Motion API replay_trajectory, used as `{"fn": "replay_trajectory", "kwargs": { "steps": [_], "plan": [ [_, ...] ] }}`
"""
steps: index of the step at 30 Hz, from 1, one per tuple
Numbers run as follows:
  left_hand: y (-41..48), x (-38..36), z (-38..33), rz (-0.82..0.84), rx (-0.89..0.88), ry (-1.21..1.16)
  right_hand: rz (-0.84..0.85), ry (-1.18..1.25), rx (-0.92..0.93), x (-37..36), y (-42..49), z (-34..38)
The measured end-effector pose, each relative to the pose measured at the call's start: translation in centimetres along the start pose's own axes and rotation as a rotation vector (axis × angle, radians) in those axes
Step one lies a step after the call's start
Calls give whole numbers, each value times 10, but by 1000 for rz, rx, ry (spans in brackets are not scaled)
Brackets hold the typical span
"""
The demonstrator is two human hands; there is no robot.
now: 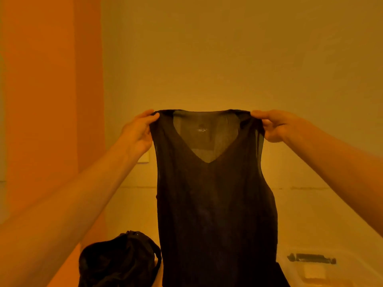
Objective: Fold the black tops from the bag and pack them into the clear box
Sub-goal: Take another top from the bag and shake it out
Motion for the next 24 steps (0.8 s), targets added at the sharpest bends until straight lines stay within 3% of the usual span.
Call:
{"fn": "replay_trajectory", "kwargs": {
  "steps": [3, 6, 9, 14, 19, 22, 24],
  "plan": [
    [6, -17, -29, 41, -119, 103, 35, -22, 247, -15, 18, 41],
    [13, -25, -49, 29, -143, 51, 49, 13, 335, -20, 32, 67],
    [25, -29, -68, 1, -122, 8, 49, -51, 265, -27, 47, 78],
    [39, -42, -75, -8, 2, 20, 70, -247, -109, -33, 45, 68],
    [48, -43, -72, -41, 45, 143, 338, -102, -142, -66, 31, 82],
    [50, -43, -73, 12, 1, 268, 307, -18, -96, -69, 42, 79],
    [52, -36, -82, 13, -88, 477, 289, -25, -25, -71, 49, 79]
  ]
}}
Point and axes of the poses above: each hand's wrist, its own y-axis towards the middle knuckle, its own x-axis out of the back of the hand, z = x × y, the point moved 10 cm from there along y, towards the middle knuckle, and after that the axes turned 12 degrees about x, right-handed, at the moved point
